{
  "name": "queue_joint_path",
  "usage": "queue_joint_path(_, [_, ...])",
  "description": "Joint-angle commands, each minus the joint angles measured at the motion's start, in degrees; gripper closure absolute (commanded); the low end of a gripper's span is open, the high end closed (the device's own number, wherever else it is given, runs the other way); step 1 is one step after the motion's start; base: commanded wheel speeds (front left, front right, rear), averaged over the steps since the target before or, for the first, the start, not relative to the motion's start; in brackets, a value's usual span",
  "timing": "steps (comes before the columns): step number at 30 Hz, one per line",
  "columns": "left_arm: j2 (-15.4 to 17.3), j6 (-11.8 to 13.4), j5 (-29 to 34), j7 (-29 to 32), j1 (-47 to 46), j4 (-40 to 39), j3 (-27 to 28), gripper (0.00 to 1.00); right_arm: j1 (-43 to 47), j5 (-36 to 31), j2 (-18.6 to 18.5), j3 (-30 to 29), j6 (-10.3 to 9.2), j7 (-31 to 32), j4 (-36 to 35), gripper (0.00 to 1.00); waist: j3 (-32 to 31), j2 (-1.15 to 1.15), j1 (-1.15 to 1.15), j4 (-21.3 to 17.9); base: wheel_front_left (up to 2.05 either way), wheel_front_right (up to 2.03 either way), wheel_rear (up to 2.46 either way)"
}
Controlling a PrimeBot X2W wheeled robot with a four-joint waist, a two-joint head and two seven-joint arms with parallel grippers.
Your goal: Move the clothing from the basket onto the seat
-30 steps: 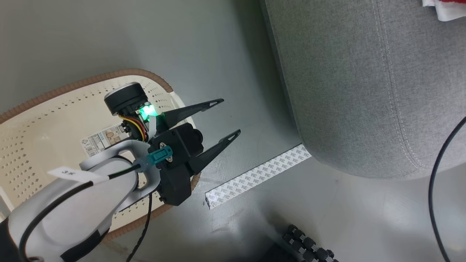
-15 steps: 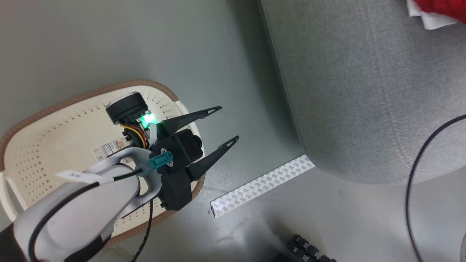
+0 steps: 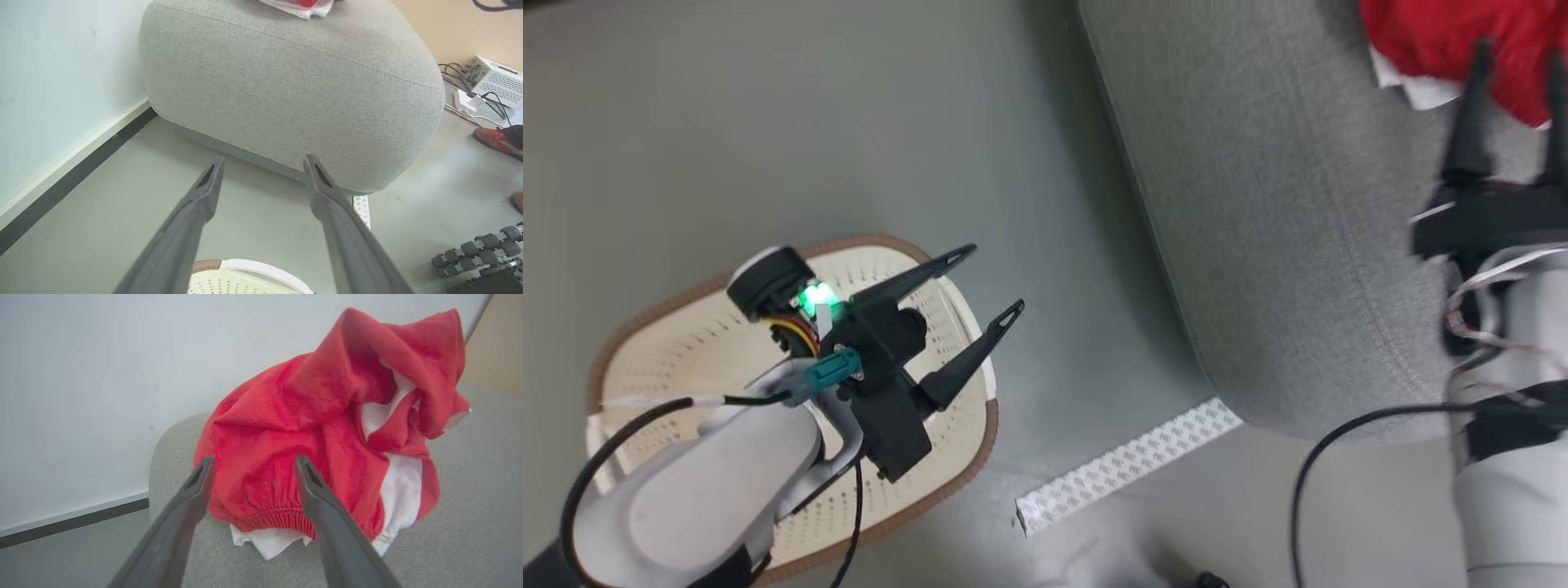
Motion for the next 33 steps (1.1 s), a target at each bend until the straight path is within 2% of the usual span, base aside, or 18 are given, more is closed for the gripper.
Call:
queue_joint_path(1, [-0.13,0.37,-0.39,-0.60,1.40,0.44,-0.05,0.00,1.54,0.39,0.52,1.07,-0.02,0.01,-0.22,0.00,-3.27,0.00,0.01,1.33,0.00,0.00,0.00])
queue_joint_path(5, [-1.37,1.96,-3.00,-3.13,3.76,2.23,1.52,0.00,2.62,1.83,1.51,8.14,-0.02,0.01,-0.26,0.00,-7.06,0.00,0.01,3.58,0.00,0.00,0.00])
queue_joint_path(8, [-2.43,3.03,-5.79,-5.48,6.16,3.97,3.17,0.00,3.54,3.39,0.90,12.88,-0.02,0.01,-0.30,0.00,-9.99,0.00,0.01,5.67,0.00,0.00,0.00])
queue_joint_path(13, [-3.79,6.36,-10.00,-8.50,11.14,7.62,7.65,0.00,5.81,4.43,0.09,20.33,-0.02,0.00,-0.19,0.00,-14.89,0.00,0.01,9.20,0.00,0.00,0.00])
queue_joint_path(17, [-4.66,10.04,-12.45,-9.58,17.20,9.19,14.26,0.00,9.36,5.67,0.60,26.28,-0.02,0.00,-1.71,0.00,-19.53,0.00,0.01,12.24,0.00,0.00,0.00])
queue_joint_path(21, [-6.07,12.54,-10.87,-9.54,23.44,6.58,21.80,0.00,12.68,5.93,0.57,28.25,-0.02,0.02,-3.94,0.00,-23.01,0.00,0.01,14.51,0.00,0.00,0.00])
queue_joint_path(27, [-9.19,13.21,-7.19,-9.55,33.25,3.14,32.80,0.00,18.70,5.37,0.00,27.28,-0.02,0.01,-9.14,0.00,-28.12,0.00,0.01,17.80,0.00,0.00,0.00])
queue_joint_path(33, [-12.42,10.68,-2.32,-9.56,43.74,-0.27,42.06,0.00,26.08,6.24,0.45,26.74,-0.02,0.01,-11.77,0.00,-33.71,0.00,0.01,19.68,0.00,0.00,0.00])
